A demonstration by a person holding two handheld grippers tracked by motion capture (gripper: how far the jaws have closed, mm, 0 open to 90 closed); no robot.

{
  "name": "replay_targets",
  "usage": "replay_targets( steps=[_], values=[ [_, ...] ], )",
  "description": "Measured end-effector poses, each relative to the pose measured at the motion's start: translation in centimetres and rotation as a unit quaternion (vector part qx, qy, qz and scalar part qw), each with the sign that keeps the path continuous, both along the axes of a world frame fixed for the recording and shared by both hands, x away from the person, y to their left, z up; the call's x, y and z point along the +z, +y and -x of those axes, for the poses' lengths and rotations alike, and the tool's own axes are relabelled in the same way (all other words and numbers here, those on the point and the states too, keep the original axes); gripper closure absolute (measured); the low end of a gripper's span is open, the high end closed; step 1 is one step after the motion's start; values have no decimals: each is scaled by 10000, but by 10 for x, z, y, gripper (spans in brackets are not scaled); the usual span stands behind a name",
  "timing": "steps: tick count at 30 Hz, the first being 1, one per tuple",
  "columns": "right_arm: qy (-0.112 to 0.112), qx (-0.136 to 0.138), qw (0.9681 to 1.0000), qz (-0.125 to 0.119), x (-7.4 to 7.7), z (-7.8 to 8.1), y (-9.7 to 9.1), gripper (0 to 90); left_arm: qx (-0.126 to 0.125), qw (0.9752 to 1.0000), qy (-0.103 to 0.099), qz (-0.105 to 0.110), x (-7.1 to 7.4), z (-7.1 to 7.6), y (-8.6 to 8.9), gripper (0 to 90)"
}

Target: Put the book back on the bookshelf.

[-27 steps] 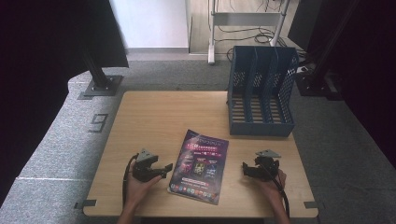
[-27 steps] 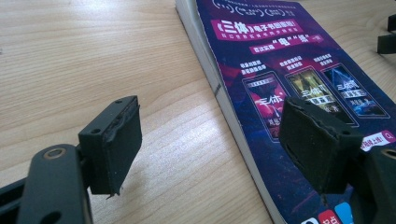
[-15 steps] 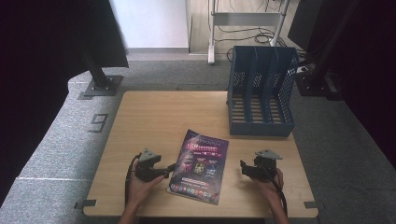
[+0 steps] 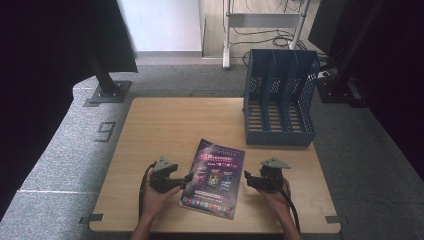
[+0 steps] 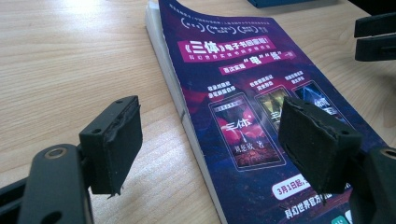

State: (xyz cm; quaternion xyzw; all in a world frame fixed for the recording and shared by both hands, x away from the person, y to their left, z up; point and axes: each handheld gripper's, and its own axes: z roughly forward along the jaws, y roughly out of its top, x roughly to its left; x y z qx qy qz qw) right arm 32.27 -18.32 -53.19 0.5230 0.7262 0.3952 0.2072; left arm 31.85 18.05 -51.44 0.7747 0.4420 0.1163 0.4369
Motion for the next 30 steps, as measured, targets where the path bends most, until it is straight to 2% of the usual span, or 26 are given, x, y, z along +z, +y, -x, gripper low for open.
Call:
replay_targets(
  steps=[11,17,23,28,30],
  values=[
    [49,271,9996,28,-1,-10,31,173,36,10000,24,-4,-1,-1,1,219],
    [129,362,9992,98,-10,-18,49,170,77,10000,40,-15,-2,-3,3,220],
    [271,372,9988,165,-18,-18,56,163,69,10000,30,-47,-2,-2,2,220],
    [257,399,9989,-37,-21,-16,57,228,50,9999,66,-105,-2,-1,1,215],
    [235,411,9989,-19,-21,-16,57,231,55,9999,63,-98,-2,-1,1,216]
  ],
)
